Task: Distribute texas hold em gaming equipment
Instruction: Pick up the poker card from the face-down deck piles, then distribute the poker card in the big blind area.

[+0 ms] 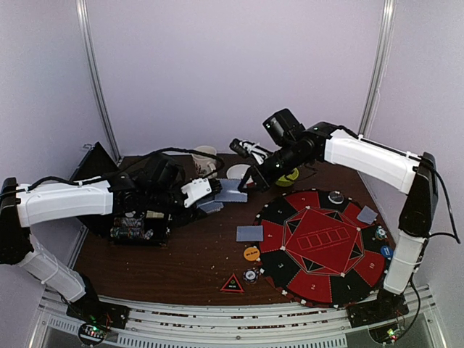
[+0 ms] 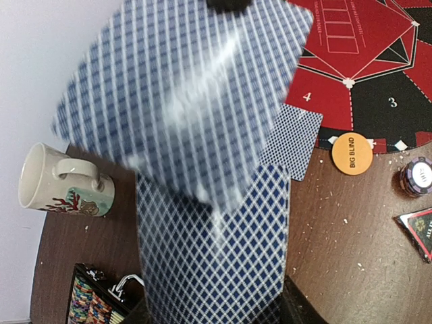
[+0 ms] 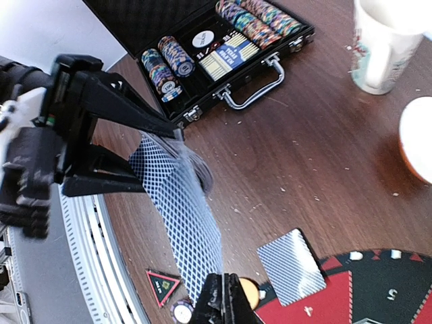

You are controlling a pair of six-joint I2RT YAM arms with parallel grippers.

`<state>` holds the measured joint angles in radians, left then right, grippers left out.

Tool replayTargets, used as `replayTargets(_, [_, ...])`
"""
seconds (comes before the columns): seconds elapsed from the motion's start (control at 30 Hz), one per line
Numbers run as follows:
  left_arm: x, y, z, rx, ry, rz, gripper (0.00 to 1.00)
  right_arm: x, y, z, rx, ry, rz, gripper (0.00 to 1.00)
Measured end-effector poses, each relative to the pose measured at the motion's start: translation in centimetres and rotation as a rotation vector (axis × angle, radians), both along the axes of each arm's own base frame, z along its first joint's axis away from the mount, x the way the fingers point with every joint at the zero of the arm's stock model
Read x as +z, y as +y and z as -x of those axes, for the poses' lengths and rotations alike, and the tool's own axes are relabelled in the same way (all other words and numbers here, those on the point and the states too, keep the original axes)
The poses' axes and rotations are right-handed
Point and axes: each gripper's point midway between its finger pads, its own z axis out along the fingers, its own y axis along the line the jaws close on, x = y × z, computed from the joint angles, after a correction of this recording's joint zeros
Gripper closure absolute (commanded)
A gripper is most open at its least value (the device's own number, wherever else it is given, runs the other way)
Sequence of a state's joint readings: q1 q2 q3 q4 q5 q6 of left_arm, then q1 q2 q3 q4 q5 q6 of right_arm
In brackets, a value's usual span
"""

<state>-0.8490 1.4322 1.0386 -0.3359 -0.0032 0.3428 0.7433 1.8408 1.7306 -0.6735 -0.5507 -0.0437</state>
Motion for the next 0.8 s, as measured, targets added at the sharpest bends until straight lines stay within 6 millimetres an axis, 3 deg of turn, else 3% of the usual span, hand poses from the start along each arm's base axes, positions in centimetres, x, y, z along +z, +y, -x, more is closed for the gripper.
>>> replayTargets(0.3, [0.0,0.0,0.0,-0.001,0.001,0.001,0.55,6.0,-7.0,-2.9,-0.122,-0.081,-0.073,1.0])
replayTargets(0.4, [0.0,0.0,0.0,-0.002,0.001,0.001,0.55,5.5,-8.3,-3.1,-0.155,-0.082,-0.06,1.0])
replayTargets(0.5, [0.0,0.0,0.0,-0.002,0.001,0.001,0.55,2.0,-7.9,-2.9,-0.145,-0.002,-0.027,1.0])
replayTargets(0.53, [0.0,0.0,0.0,-0.002,0.001,0.001,0.55,0.1,-7.6,-2.8,-0.145,0.041,-0.008,1.0])
replayTargets(0.57, [0.0,0.0,0.0,-0.002,0.002,0.001,0.55,-3.0,-7.2,-2.8,-0.143,0.109,0.029,1.0])
replayTargets(0.6, [0.0,0.0,0.0,-0.002,0.001,0.001,0.55,-3.8,-7.1,-2.8,-0.141,0.126,0.039,1.0])
replayTargets(0.7, [0.0,0.0,0.0,-0.002,0.001,0.001,0.55,-9.0,-6.2,-2.5,-0.123,0.233,0.106,1.0])
replayTargets(0.8, [0.0,0.0,0.0,-0.002,0.001,0.001,0.55,-12.4,-5.5,-1.9,-0.097,0.307,0.142,1.0])
